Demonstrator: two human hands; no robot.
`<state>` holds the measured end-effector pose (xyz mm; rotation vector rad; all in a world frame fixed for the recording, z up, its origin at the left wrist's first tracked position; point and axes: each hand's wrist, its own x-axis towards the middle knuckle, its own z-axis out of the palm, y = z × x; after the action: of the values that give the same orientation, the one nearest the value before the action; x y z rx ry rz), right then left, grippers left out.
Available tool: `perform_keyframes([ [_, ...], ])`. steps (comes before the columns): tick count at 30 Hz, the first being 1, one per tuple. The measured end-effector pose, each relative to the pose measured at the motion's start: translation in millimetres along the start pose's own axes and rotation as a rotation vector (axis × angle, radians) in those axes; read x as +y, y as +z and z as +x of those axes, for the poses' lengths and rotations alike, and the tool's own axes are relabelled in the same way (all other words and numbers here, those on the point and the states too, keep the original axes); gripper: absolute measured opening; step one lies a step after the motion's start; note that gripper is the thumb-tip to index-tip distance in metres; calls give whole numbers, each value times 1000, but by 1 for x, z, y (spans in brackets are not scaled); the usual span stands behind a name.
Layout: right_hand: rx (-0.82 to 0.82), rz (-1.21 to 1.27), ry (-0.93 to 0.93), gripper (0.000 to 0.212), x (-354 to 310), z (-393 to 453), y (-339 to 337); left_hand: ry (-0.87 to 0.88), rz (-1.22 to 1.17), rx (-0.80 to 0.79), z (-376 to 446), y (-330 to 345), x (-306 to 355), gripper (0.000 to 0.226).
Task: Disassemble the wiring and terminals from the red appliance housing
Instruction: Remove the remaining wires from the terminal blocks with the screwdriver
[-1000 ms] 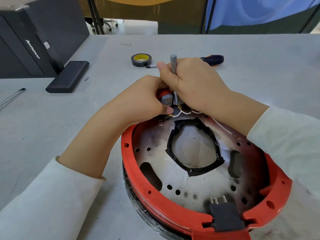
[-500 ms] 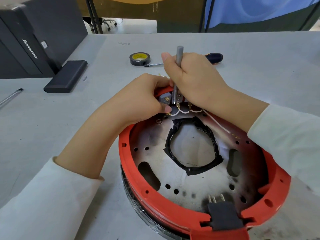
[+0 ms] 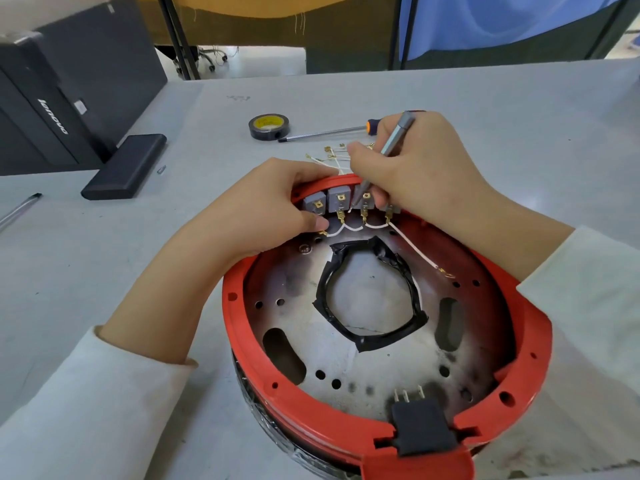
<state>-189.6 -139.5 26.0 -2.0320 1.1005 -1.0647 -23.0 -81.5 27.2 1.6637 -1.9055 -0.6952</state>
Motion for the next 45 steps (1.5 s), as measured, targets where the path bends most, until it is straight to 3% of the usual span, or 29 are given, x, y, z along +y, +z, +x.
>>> perform_keyframes([
  [15,-80,44,45,36,-1,-2,3,4,9,1,0,2,-2,55],
  [24,-56,-38,-56,39,-3,-9,3,1,26,10,1,1,-2,54],
  [30,-125,15,57,39,-6,3,1,-9,35,-5,0,0,0,54],
  [34,-194,-170,52,29,-8,9,4,-17,60,1,0,1,1,56],
  [36,-173,-271,25,27,-10,9,7,-12,65,10,0,1,1,56],
  [41,-13,-129,1,32,-9,5,8,-2,43,12,-1,1,1,52],
  [45,28,-186,-101,38,-10,3,9,4,35,11,0,1,-1,54],
])
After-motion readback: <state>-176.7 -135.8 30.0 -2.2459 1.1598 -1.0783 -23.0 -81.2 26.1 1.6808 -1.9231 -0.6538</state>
